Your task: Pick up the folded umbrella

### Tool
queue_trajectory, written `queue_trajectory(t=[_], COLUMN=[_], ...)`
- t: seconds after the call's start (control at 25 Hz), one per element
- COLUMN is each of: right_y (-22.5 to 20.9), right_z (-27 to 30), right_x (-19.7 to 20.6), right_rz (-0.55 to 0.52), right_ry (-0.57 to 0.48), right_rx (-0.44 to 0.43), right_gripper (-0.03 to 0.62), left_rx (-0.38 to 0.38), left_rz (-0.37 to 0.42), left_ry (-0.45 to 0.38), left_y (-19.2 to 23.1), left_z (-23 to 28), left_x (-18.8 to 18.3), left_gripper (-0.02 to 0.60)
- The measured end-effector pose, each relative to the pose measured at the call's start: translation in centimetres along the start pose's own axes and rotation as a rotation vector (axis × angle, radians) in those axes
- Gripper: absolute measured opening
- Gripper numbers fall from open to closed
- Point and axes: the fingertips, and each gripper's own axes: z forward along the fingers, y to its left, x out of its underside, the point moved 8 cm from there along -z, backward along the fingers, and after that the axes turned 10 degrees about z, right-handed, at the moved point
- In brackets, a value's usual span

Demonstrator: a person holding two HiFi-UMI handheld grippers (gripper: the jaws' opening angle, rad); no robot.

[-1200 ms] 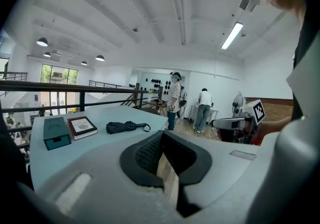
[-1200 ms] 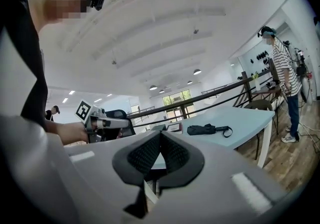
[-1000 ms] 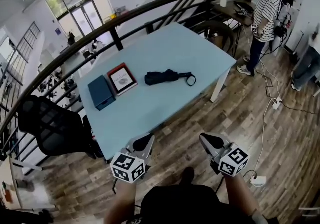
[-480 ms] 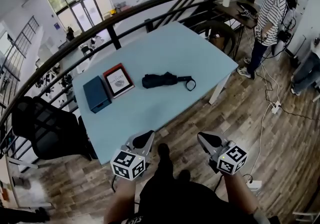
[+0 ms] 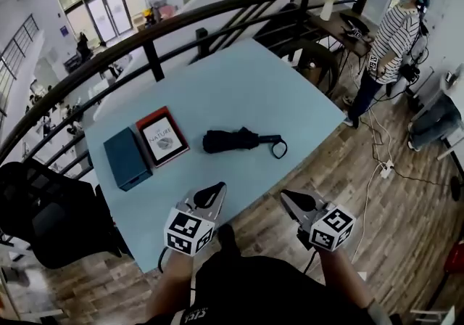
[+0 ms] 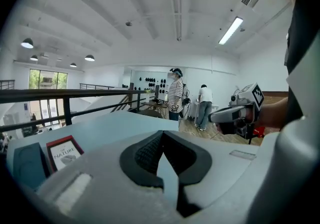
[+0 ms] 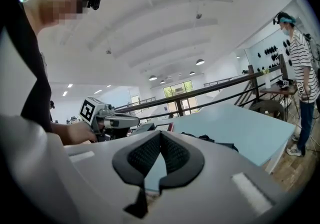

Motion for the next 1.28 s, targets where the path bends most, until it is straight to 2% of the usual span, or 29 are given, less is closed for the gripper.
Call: queue_trajectory(t=[0.08,0.28,0.64,0.92,1.0,1.16,1.28], right_y=[-0.4,-0.7,-4.9,-10.9,-12.9,-16.2,-18.0], right_z=[3.4,9.5,13.8,14.9,14.8,14.8,14.8], right_x=[-1.4,-3.4,-3.2,-4.1,-4.5,-4.5,-4.2], right_rz=[-0.011,-0.020,0.047,0.080,0.094,0.123,0.144], right_ry=[0.012,0.034,0.078,0.112,0.119,0.141,0.153], right_rx=[-0.005,-0.019,-0.015,-0.045,-0.047,-0.051,-0.051], right_gripper=[-0.002,0.000,0.000,-0.002,-0.002,0.000,-0.002], left_rx=[0.013,0.046,0.104,0.161,0.180,0.200,0.267], left_rz=[0.024,0.010,0.006,0.021,0.044,0.153,0.227], left_ry=[0.003,0.005,0.064,0.195,0.241,0.359,0.455], left_y=[3.2,9.3,12.9,13.3,13.3,13.9,13.8], left_z=[1.3,3.8,8.6,15.0,17.2,21.5,24.3], left_x=[-0.2,-0.2,0.8,1.4,1.6,2.8,4.5], left_gripper=[0.009,0.009,0.009,0.011,0.068,0.120,0.178])
